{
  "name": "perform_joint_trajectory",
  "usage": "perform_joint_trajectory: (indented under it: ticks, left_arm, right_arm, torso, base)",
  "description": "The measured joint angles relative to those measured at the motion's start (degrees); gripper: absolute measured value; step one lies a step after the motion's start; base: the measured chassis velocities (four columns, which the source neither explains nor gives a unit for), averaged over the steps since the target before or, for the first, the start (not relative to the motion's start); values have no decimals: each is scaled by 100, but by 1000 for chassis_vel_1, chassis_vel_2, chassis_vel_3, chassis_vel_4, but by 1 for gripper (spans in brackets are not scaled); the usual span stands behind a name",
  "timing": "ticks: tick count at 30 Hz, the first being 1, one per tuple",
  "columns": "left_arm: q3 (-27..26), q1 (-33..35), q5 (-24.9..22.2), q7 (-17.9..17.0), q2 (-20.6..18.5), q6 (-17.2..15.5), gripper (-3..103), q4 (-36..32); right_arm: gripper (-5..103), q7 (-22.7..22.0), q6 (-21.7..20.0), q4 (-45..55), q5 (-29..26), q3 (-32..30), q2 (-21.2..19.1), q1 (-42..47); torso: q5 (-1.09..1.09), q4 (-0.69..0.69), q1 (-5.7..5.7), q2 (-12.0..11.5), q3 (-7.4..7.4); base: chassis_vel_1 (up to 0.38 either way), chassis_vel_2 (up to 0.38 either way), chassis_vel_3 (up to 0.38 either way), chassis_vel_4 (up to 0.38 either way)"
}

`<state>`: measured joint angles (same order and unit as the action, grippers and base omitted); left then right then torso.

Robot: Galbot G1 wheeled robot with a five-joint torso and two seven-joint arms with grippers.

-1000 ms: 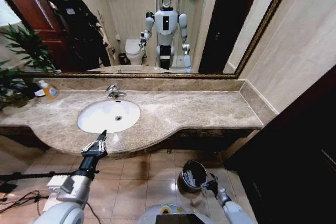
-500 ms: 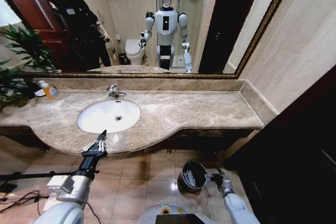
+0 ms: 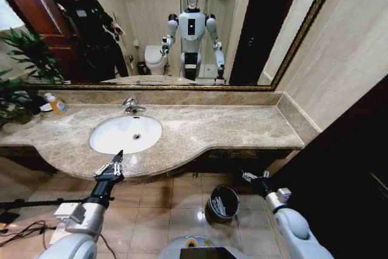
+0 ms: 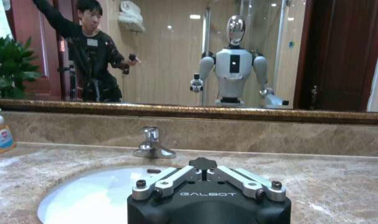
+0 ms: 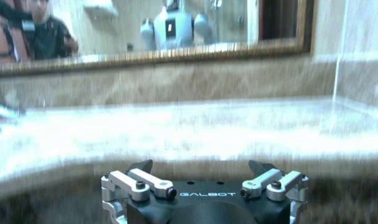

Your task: Pick up the trash from the sink and place it in the trash bin.

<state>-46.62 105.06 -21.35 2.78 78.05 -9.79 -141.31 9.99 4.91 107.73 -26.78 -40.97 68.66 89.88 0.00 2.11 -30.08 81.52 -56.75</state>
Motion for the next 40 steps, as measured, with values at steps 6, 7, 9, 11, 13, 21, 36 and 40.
perform_joint_trajectory:
  ticks: [6,7,9,11,13,21,36,40]
  left_arm:
    - [0,0,0,0,0,0,0,0]
    - [0,0,0,0,0,0,0,0]
    - [0,0,0,0,0,0,0,0]
    - [0,0,0,0,0,0,0,0]
    - [0,0,0,0,0,0,0,0]
    - [0,0,0,0,0,0,0,0]
    - [0,0,0,0,0,0,0,0]
    - [0,0,0,0,0,0,0,0]
  right_arm:
    - [100,-134,-164,967,-189,-421,199,322]
    - [100,-134,-164,967,-189,-421,199,322]
    - [100,-148,-189,1323,-300,-560,275,463]
    - [100,-146,-197,1459,-347,-597,296,537]
    - [100,-124,-211,1715,-411,-663,341,662]
    - [100,-119,-208,1972,-348,-674,422,680]
    - [100,-136,-161,1779,-90,-680,378,568]
    - [100,-136,-159,1772,-88,-679,377,566]
  torso:
    - [0,0,0,0,0]
    - [0,0,0,0,0]
    - [0,0,0,0,0]
    - [1,0,0,0,0]
    - [-1,-1,0,0,0]
    - [0,0,0,0,0]
    - [0,0,0,-1,0]
    - [0,0,0,-1,0]
  base:
    - [0,0,0,0]
    - [0,0,0,0]
    - [0,0,0,0]
    - [0,0,0,0]
    - [0,0,0,0]
    - [0,0,0,0]
    - [0,0,0,0]
    - [0,0,0,0]
